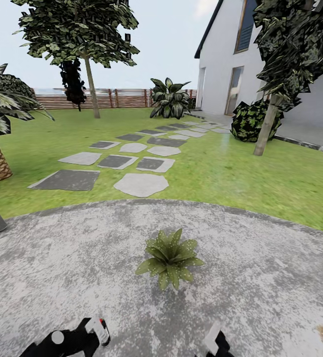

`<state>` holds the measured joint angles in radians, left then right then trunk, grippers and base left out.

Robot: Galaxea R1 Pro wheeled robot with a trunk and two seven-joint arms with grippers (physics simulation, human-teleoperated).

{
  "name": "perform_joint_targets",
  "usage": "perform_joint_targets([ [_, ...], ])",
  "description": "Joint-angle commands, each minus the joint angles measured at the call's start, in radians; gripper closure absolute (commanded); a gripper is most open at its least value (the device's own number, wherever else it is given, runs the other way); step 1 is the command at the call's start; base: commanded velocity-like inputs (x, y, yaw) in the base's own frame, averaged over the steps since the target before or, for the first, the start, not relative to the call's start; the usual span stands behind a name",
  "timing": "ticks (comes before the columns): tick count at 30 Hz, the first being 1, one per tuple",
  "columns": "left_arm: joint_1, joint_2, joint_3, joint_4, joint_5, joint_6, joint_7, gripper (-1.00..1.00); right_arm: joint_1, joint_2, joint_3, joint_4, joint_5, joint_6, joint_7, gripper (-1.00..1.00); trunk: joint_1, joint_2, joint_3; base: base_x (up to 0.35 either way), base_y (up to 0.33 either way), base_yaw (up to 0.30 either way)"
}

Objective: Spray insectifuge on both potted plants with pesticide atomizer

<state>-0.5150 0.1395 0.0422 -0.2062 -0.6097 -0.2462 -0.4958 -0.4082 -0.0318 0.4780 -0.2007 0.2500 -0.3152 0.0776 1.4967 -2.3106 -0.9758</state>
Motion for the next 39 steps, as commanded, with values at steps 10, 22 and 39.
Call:
perform_joint_targets([
  [10,0.119,-0.007,0.009,0.046,0.389,-0.112,0.333,1.00,0.006,0.000,-0.021,0.109,-0.399,-0.098,-0.219,-1.00,0.000,0.000,-0.001,0.000,0.000,0.000],
  [22,0.158,-0.012,0.008,0.082,0.539,-0.156,0.381,1.00,0.008,0.008,-0.021,0.124,-0.448,-0.195,-0.224,-1.00,0.000,0.000,-0.001,0.000,0.000,0.000],
  [39,0.159,-0.009,0.010,0.120,0.663,-0.172,0.379,1.00,0.008,0.021,-0.099,0.130,-0.523,-0.194,-0.226,-1.00,0.000,0.000,-0.007,0.000,0.000,0.221],
])
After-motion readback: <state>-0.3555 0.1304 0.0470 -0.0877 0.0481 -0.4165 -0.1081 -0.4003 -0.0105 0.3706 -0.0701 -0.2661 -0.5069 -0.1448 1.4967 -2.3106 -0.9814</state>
